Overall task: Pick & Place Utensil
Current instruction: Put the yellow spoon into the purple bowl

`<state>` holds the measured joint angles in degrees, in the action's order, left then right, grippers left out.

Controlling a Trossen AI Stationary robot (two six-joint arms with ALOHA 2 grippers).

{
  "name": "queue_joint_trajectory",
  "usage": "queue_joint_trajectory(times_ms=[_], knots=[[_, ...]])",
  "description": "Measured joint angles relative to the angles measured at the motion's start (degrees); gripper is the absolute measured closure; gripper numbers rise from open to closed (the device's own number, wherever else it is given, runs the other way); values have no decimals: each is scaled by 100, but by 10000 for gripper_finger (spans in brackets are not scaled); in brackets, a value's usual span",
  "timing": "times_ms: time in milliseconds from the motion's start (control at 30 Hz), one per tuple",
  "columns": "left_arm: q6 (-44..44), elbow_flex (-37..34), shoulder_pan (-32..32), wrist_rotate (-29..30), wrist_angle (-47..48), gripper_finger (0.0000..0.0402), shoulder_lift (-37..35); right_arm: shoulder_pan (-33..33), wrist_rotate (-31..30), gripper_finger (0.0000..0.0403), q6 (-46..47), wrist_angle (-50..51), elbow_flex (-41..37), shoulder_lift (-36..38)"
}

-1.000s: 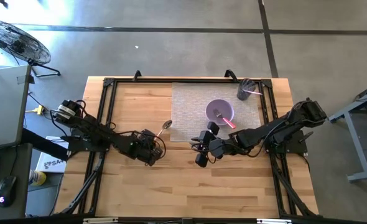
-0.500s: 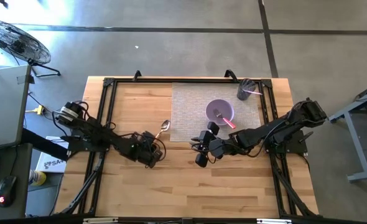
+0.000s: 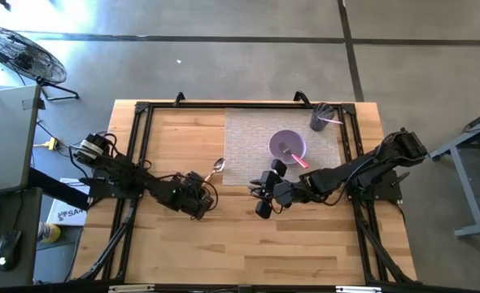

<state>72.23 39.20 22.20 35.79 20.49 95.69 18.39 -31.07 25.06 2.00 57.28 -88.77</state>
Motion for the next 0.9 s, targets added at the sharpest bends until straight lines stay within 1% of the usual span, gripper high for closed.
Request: queue_joint_trajectory(times_ms=[200, 400, 633, 767, 900], knots=[[-40, -11, -6, -42, 2, 334, -103, -8, -5, 329, -4, -3, 0, -42], [-412, -33, -22, -164, -26, 335, -490, -13, 197, 329, -15, 26, 0, -92], [-757, -3, -11, -151, -165, 335, -727, -13, 194, 329, -50, 17, 0, -92], [-1106, 213, -11, -151, -150, 336, -724, -13, 218, 329, -48, 17, 0, -92], [-1709, 595, -14, -114, -150, 336, -729, 89, 269, 329, 174, 210, 0, -81]])
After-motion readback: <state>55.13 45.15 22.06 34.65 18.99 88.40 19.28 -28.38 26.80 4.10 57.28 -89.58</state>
